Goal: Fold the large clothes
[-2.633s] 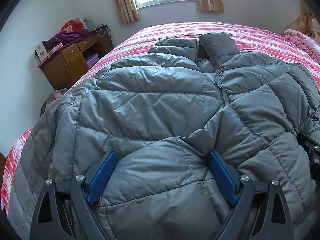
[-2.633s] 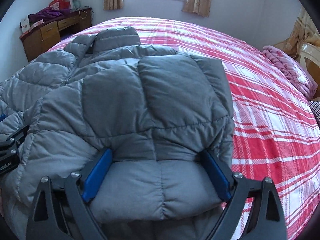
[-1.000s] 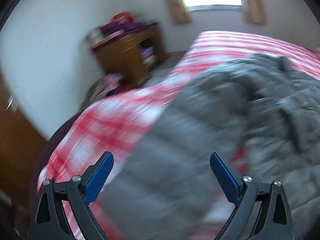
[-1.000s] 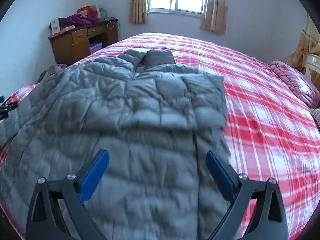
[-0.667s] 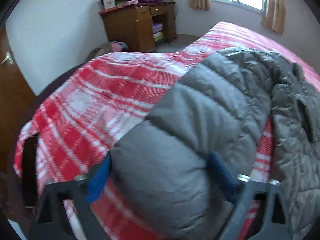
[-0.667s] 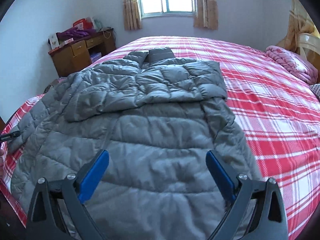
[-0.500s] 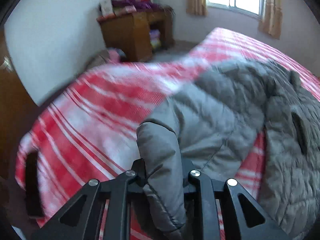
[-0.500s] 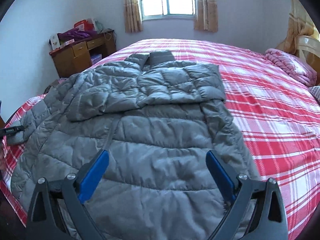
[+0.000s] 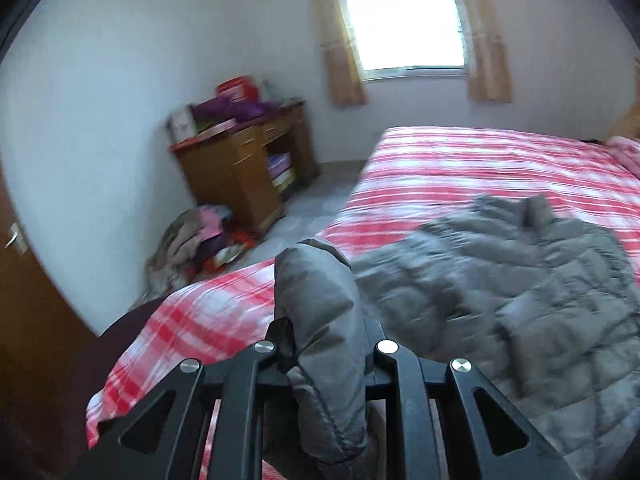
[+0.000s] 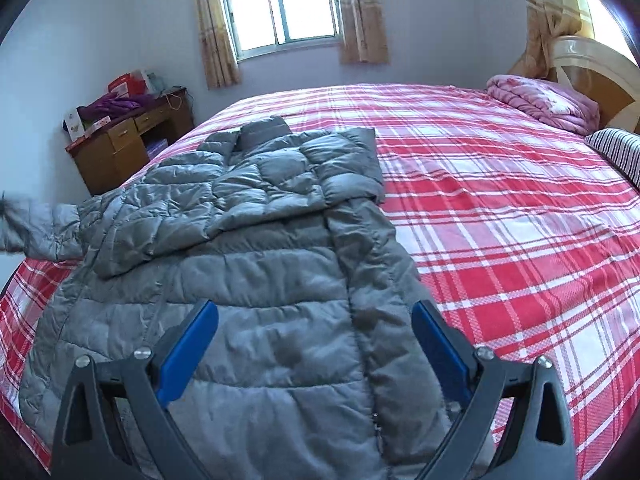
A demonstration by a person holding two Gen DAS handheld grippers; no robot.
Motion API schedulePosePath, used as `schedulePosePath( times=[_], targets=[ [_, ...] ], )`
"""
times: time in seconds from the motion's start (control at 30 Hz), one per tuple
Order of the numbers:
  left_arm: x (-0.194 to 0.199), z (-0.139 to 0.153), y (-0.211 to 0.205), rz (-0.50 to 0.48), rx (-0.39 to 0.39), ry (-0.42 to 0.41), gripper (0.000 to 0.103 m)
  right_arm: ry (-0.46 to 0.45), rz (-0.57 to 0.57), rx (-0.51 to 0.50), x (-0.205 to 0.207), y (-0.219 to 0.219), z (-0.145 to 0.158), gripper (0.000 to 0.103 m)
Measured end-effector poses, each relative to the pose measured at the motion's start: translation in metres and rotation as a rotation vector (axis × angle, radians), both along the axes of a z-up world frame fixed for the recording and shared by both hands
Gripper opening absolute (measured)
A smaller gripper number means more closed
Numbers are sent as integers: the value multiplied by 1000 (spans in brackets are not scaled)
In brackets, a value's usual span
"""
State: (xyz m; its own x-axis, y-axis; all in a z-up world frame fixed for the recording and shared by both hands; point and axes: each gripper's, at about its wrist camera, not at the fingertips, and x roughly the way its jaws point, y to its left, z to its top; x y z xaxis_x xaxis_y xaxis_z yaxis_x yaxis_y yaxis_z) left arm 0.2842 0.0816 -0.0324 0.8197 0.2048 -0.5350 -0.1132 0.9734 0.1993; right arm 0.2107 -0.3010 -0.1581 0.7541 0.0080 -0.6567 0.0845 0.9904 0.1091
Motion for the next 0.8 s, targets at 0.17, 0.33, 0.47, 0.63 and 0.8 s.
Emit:
schedulePosePath(
  times=[0.17,0.33,0.47,0.63,0.8],
  targets=[
    [13,7,-72,-127,25,-3,17,-4,-19,10,-5,-12,-1,99],
    [23,1,-154,-251,43,-1,16,-6,-43,31,-8,-26,-4,99],
    [28,-11,-212,-334,29,14,16,-1,-51,42,-9,-33,-8,99],
    [31,-37,-275,-350,85,26,69,13,-68,50,-12,-43,-15,99],
    [17,-42,-274,-349,112,-37,84,31,-82,28,-13,-51,-14,99]
  ],
)
